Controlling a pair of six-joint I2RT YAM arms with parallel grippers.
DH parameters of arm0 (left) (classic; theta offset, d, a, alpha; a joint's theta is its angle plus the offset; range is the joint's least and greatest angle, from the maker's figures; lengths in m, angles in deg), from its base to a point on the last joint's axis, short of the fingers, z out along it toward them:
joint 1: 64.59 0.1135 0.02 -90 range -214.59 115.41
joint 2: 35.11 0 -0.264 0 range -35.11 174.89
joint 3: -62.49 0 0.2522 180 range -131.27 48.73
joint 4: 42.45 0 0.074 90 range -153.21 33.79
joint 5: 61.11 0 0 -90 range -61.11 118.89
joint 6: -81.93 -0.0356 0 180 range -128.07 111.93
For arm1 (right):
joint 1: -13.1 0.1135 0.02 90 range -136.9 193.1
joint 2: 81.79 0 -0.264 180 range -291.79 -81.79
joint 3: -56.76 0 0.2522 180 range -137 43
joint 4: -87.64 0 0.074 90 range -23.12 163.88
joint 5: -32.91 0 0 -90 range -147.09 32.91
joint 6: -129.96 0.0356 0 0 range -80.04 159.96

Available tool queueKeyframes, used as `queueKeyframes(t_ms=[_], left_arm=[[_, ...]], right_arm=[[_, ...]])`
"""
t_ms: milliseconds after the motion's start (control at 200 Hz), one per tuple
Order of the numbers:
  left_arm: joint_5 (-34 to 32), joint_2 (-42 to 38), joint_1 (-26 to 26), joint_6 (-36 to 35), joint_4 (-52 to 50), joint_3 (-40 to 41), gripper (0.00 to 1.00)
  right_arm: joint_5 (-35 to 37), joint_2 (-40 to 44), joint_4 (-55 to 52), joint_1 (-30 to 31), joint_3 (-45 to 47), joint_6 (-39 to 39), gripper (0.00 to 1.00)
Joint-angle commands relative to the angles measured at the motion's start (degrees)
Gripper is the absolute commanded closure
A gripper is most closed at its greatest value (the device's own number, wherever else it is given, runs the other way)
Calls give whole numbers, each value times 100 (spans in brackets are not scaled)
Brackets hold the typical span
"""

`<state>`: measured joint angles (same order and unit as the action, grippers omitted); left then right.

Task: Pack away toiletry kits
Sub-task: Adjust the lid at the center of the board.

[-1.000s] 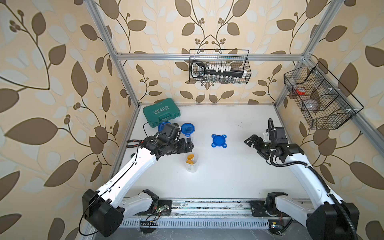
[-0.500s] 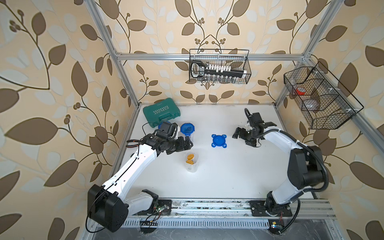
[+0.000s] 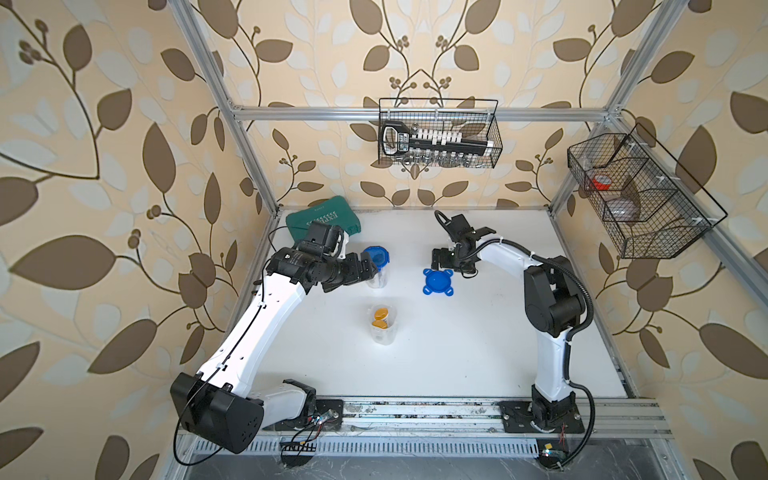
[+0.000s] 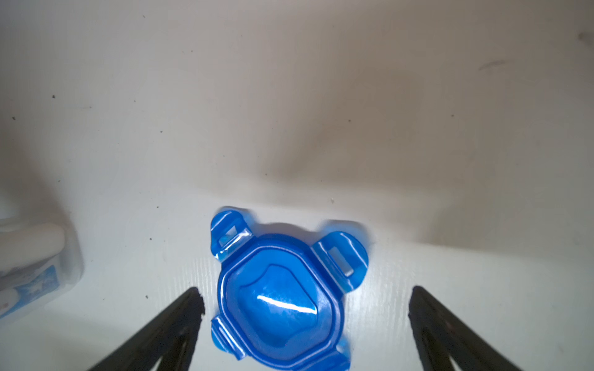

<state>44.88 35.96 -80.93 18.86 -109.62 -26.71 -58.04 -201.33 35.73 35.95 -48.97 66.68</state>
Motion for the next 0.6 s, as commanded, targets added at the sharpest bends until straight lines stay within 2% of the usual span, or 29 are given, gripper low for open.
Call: queueKeyframes(t_ms=[0,170,595], left_arm=[[-70,39,127,-129,-512,-320,1],[184,12,295,102,-700,-375,1],[180,-122,302,597,-779,-318,1]], right_arm=[[360,-255,-183,225,-223,-49,0],[563,-450,-106,300,-226,46,0],[1040,-594,215,605,-7,-345,0]])
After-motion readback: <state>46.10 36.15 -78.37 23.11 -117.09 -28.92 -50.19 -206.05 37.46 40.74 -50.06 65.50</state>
